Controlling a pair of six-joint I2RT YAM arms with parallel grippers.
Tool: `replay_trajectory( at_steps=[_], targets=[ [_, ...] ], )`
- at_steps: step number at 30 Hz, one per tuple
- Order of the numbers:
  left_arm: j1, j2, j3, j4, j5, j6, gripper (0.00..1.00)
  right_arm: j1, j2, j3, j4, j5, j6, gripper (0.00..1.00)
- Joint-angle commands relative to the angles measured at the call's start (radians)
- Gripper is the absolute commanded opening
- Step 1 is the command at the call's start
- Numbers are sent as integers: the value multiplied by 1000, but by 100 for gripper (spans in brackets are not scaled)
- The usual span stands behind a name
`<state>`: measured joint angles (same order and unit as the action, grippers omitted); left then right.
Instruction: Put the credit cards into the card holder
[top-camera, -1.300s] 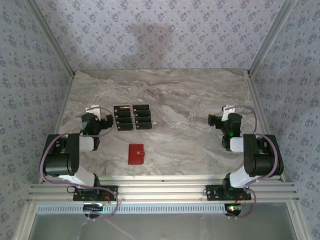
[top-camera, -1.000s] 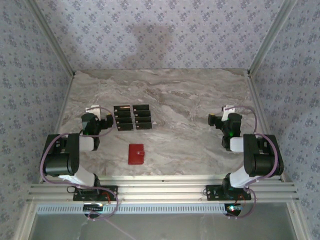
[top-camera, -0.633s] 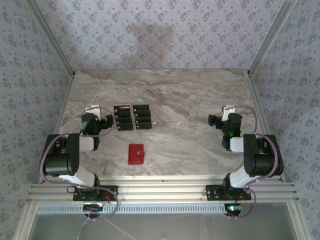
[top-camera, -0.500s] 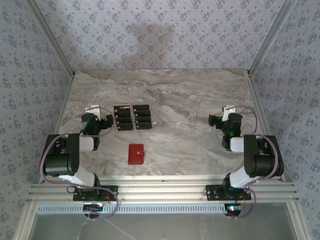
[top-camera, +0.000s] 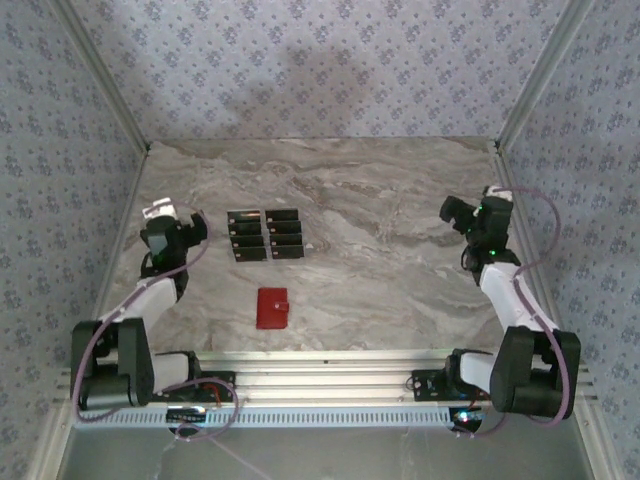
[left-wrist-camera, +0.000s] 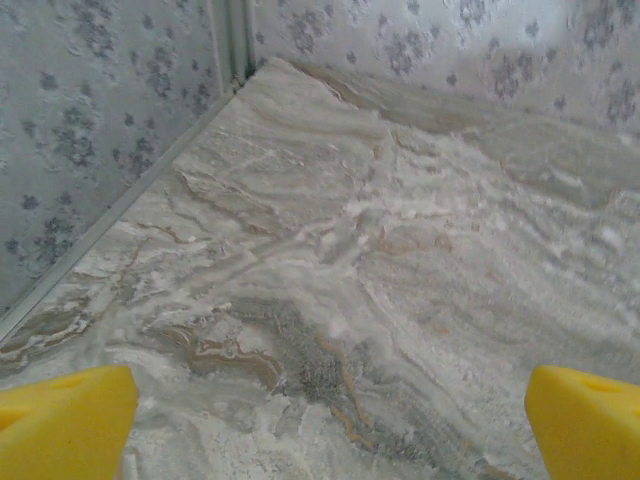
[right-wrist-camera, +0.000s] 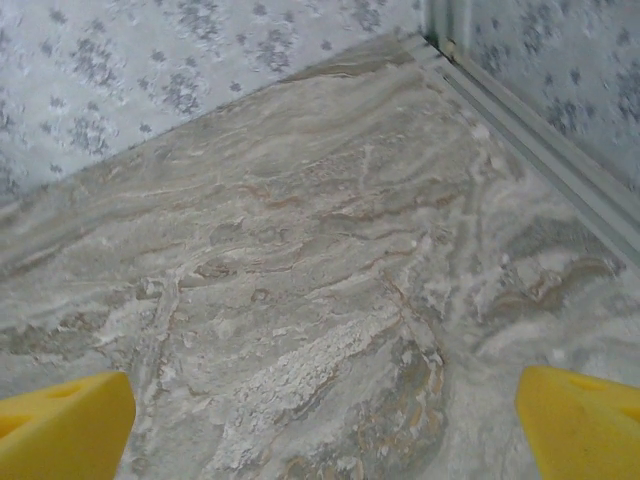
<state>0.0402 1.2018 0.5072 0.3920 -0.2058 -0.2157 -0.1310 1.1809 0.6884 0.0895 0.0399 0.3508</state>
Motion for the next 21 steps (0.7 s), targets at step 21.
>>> replay_trajectory(
  at_steps=[21],
  targets=[
    [-76, 2, 100, -157, 600, -355, 100, 589, -37, 85, -477, -166, 205, 96]
  ],
)
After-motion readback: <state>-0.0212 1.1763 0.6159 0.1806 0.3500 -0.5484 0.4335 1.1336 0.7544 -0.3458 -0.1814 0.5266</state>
